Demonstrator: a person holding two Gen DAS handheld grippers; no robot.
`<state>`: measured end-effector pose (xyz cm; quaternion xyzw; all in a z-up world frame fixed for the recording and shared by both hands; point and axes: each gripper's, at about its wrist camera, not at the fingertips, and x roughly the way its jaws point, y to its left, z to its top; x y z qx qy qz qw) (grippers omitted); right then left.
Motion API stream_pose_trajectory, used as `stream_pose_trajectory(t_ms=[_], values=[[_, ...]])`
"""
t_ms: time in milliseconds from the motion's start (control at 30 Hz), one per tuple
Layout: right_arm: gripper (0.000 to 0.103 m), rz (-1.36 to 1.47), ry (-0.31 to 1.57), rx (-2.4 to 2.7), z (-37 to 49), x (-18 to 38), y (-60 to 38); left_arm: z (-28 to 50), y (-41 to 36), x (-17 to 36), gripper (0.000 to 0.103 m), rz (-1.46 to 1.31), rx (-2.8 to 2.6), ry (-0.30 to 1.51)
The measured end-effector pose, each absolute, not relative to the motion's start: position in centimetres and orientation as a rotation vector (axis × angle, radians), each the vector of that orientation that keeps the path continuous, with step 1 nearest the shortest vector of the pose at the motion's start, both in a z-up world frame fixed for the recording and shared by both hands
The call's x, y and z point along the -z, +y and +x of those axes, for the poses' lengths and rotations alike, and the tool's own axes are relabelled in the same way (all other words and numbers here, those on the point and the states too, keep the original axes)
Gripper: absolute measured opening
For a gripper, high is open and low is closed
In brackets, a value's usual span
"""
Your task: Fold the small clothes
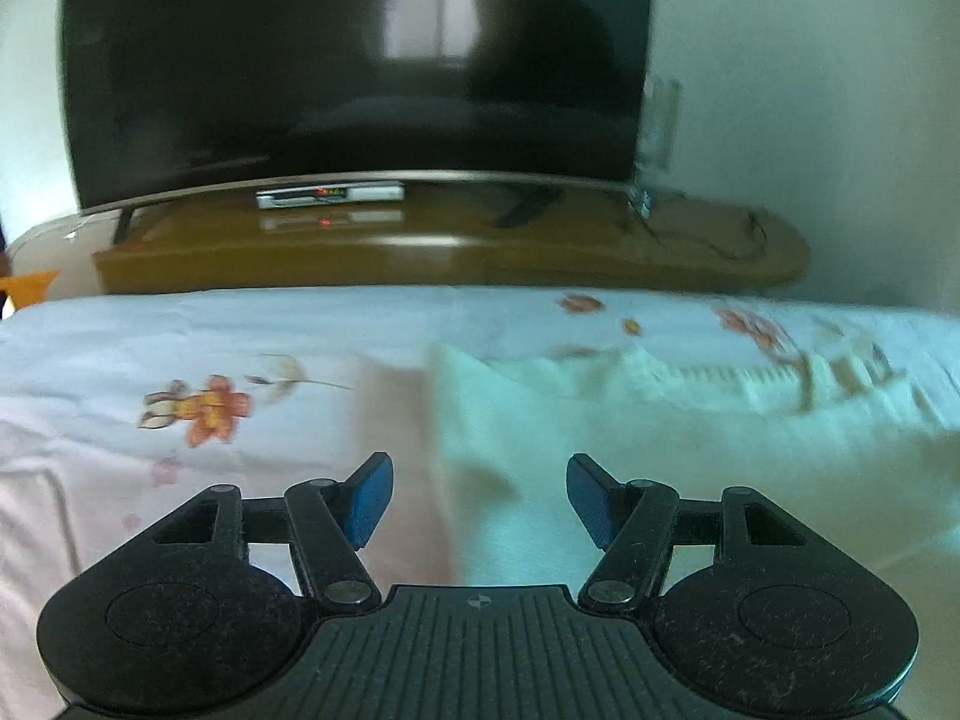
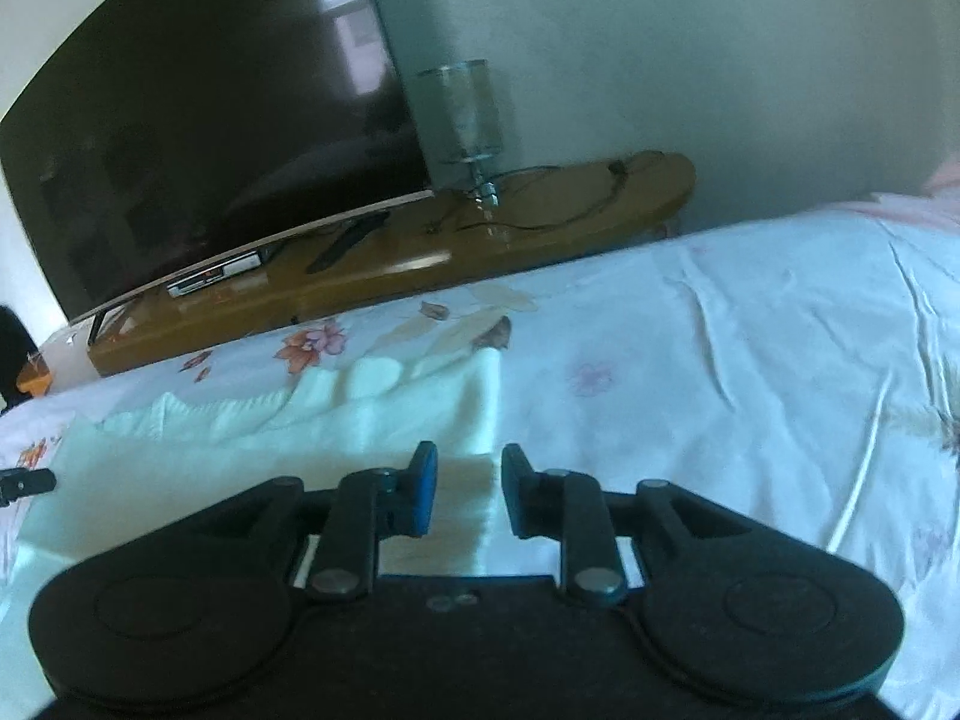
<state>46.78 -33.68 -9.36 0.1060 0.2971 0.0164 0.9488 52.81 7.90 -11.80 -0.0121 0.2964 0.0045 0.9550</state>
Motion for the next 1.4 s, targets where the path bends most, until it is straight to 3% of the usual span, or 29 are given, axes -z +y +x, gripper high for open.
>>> stream_pose_trajectory(t_ms=[333,367,400,433,633,800,900,1000,1067,1167,1200,1267,1367,1400], values=[[0.024,0.228,0.592,-0.037,47.2,10.6,-33.1,56.8,9.7,13.5,0.065,-0.05,-0.001,0.639],[0.025,0.224,0.589,-0.038,47.3,10.6,-33.0,57.3,10.0,13.7,0.061,-0.076,0.007,0.653],[0.026,0.219,0.587,-0.036,47.4,10.6,-32.8,57.8,10.2,14.0,0.039,-0.092,0.003,0.671],[0.026,0.217,0.586,-0.035,47.5,10.6,-32.8,58.2,10.5,14.4,0.036,-0.098,-0.017,0.688],[0.03,0.217,0.58,-0.041,47.6,10.5,-32.8,57.7,11.5,15.2,0.036,-0.015,-0.102,0.664],[0.031,0.229,0.555,-0.047,47.6,10.1,-33.1,56.8,11.2,12.7,0.036,-0.068,-0.026,0.568],[0.03,0.242,0.565,-0.049,48.4,10.4,-33.2,58.9,9.7,12.3,0.064,-0.057,0.018,0.576],[0.03,0.222,0.587,-0.069,48.9,10.7,-32.5,60.8,9.1,13.2,0.064,-0.056,0.034,0.632],[0.029,0.202,0.593,-0.071,49.0,10.8,-32.0,61.5,9.1,14.2,0.054,-0.07,0.048,0.679],[0.026,0.181,0.596,-0.069,49.1,11.0,-31.6,61.7,9.4,15.0,0.016,-0.118,0.061,0.679],[0.022,0.181,0.593,-0.068,49.1,11.0,-31.6,61.5,9.5,14.9,0.011,-0.135,0.051,0.668],[0.016,0.179,0.599,-0.072,49.2,11.2,-31.6,61.4,9.9,15.0,0.01,-0.155,0.026,0.651],[0.015,0.111,0.586,-0.038,49.0,11.5,-31.3,61.1,10.2,15.6,0.01,-0.127,0.036,0.64],[0.016,0.092,0.61,-0.022,49.3,11.9,-31.3,61.0,10.4,15.5,0.017,-0.117,0.03,0.637]])
